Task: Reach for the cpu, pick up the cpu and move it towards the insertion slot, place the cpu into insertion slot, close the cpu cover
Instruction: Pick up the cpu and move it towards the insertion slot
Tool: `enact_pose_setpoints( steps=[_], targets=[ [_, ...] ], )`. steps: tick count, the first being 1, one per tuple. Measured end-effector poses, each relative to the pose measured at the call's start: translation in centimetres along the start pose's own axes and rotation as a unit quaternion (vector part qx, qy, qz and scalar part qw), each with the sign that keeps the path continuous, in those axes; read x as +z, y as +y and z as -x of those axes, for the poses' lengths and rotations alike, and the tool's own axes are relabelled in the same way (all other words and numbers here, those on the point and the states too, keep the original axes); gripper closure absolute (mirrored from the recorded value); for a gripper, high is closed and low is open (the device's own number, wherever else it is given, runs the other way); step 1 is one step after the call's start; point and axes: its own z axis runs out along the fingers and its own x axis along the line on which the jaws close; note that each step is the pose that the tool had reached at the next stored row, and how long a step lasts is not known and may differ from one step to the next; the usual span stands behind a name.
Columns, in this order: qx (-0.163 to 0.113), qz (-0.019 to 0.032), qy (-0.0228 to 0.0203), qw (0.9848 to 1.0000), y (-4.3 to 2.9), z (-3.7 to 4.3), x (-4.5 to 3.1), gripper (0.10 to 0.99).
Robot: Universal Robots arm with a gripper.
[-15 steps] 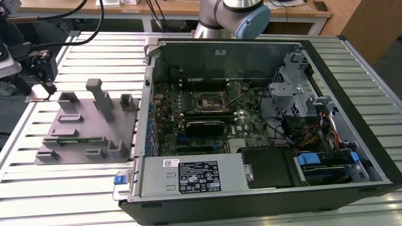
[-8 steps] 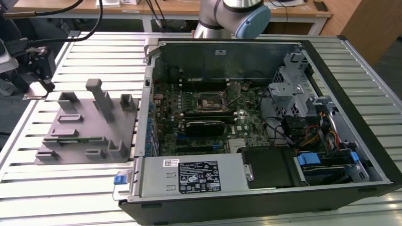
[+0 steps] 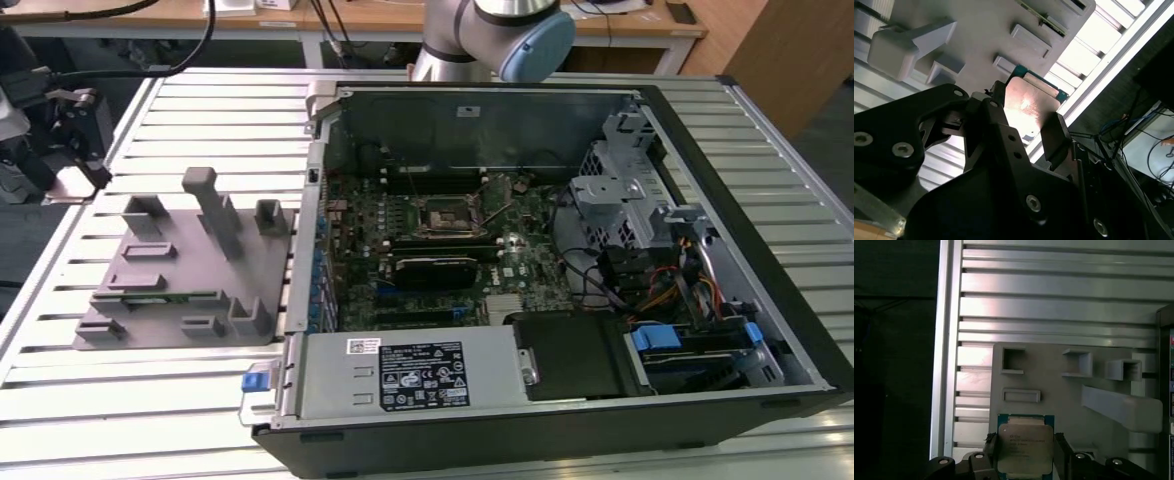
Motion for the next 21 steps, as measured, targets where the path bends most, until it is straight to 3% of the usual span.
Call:
enact_pose_setpoints(
  steps=[10, 21],
  targets=[
    [0.0, 0.0, 0.0, 1.0, 0.07, 0.0, -1.65, 0.557],
    [0.0, 0.0, 0.0, 1.0, 0.17, 0.01, -3.94, 0.557]
  ],
)
